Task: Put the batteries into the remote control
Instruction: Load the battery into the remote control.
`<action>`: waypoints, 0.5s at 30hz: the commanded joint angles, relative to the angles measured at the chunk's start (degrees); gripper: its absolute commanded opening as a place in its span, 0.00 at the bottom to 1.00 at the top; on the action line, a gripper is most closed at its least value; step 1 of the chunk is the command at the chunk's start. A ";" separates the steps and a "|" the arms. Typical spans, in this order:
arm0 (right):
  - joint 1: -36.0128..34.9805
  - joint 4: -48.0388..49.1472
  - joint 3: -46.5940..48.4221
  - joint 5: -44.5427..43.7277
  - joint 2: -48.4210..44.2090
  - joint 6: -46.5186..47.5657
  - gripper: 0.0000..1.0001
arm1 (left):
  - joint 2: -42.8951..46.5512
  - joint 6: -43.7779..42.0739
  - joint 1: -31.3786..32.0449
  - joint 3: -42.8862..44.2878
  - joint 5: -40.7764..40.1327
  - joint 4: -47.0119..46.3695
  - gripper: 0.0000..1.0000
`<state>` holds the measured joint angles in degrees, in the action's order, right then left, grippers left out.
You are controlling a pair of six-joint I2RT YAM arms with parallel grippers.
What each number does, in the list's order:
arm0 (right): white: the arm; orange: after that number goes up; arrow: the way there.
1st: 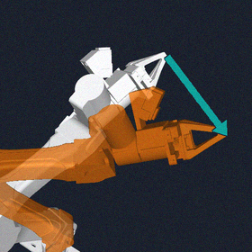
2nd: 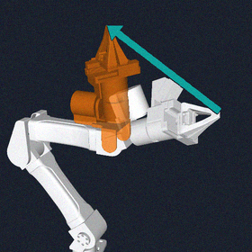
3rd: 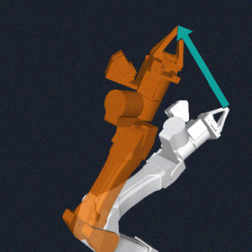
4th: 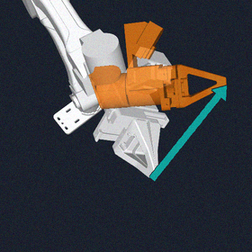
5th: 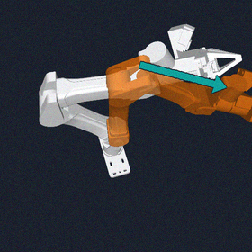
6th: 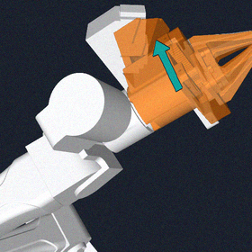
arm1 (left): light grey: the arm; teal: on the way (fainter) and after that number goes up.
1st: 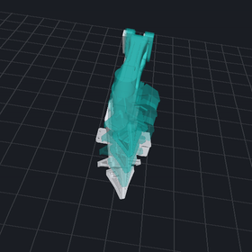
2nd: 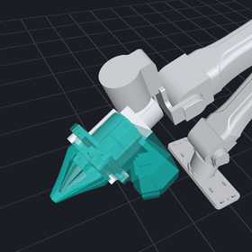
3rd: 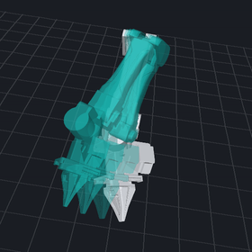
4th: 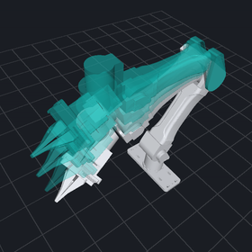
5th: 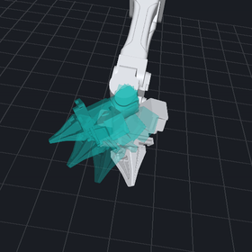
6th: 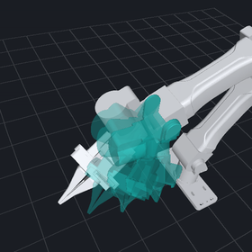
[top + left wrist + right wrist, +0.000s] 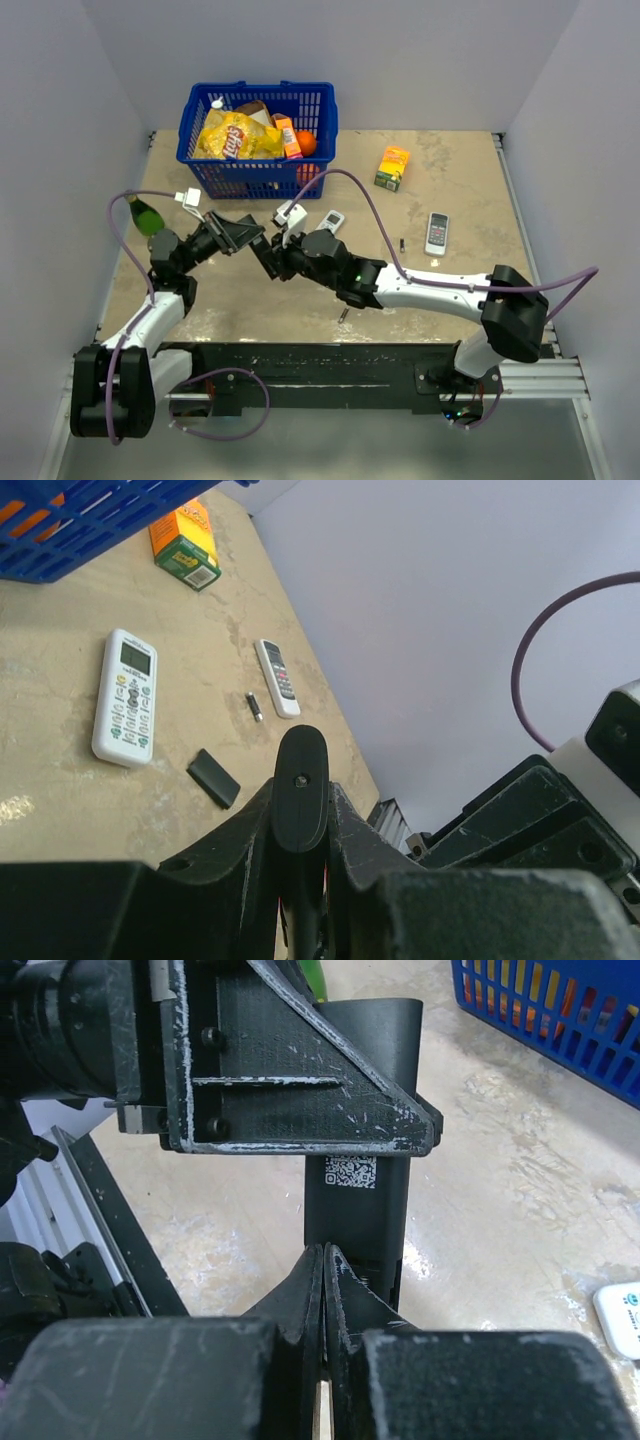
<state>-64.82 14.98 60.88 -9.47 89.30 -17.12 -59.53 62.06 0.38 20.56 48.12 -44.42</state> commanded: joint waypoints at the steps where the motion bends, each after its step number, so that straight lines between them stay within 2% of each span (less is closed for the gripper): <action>1: -0.75 -0.32 -4.71 -1.42 1.23 0.60 0.00 | -0.50 10.16 -0.38 -0.34 -0.74 -14.08 0.00; 8: -1.80 5.31 -10.34 -6.34 3.95 2.80 0.00 | 2.39 15.19 -0.38 1.32 -2.24 -15.08 0.00; 15: -6.37 9.88 -12.71 -12.76 6.76 7.71 0.00 | 3.19 20.63 -0.38 1.77 -3.55 -16.48 0.00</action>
<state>-68.45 33.98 52.60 -17.34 90.48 -13.98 -59.72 71.13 -0.05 18.85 44.77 -48.86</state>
